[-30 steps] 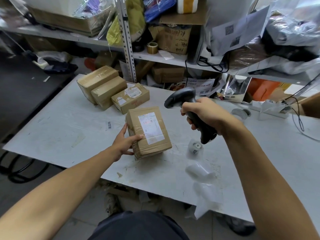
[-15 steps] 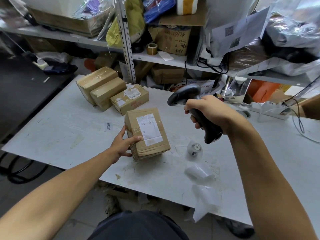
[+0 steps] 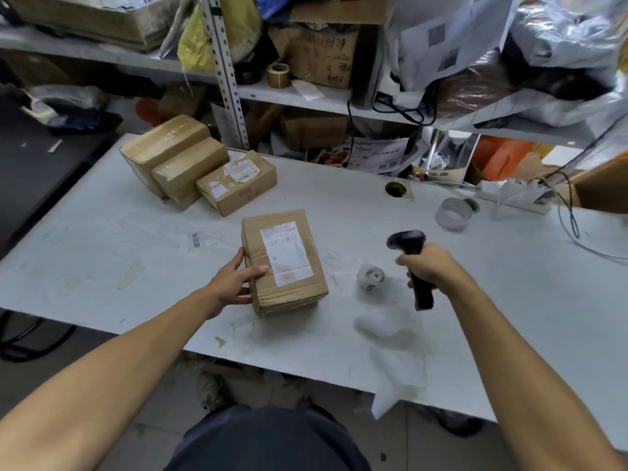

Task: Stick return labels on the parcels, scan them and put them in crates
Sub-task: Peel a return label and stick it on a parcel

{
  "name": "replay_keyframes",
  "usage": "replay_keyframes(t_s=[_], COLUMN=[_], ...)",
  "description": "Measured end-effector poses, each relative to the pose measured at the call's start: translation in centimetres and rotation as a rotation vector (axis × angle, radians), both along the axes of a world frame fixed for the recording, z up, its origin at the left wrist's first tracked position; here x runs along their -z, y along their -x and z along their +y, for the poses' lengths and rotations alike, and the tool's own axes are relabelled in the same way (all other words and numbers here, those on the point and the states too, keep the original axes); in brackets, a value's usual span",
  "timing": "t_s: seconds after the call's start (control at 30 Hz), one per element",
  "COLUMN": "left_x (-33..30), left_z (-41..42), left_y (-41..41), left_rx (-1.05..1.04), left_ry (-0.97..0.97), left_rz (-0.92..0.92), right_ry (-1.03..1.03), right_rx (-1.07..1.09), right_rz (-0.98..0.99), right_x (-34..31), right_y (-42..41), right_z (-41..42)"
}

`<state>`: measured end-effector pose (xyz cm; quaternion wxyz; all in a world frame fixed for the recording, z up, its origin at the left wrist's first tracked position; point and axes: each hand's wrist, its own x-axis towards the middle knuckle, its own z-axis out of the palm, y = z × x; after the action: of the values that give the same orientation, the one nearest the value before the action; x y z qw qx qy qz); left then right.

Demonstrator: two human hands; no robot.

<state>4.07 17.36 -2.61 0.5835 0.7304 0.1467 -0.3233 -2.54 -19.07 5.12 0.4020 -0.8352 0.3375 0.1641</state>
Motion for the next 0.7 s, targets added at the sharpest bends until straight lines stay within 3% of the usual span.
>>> replay_keyframes(t_s=[0.13,0.23,0.33,0.4,0.5,0.6,0.7], left_x=[1.1,1.7,2.1,2.1,2.4,2.2,2.1], left_z=[-0.7,-1.1,-1.3,-1.4,-1.5,-1.6,-1.8], left_y=[0.7,1.2,1.4,1.4,1.5,1.9,2.4], left_rx=[-0.036,-0.075,-0.114,-0.118,-0.121,-0.054,0.059], left_ry=[0.005,0.000,-0.002,-0.014,-0.047,-0.137,-0.363], left_rz=[-0.011,-0.052,-0.099,-0.120,-0.133,-0.152,-0.234], right_ry=[0.152,0.145,0.166,0.344,0.598,0.565,0.390], right_rx=[0.067,0.114,0.178,0.153,-0.232,-0.703,-0.715], right_rz=[0.128,0.172,0.162,0.061,-0.227,-0.173,-0.089], right_x=[6.2,8.5,10.0,10.3,9.3,9.3,9.9], right_y=[3.0,4.4,5.0,5.4,4.7,2.1,-0.5], right_z=[-1.9,-2.1,-1.6,-0.5,1.3,2.5,3.0])
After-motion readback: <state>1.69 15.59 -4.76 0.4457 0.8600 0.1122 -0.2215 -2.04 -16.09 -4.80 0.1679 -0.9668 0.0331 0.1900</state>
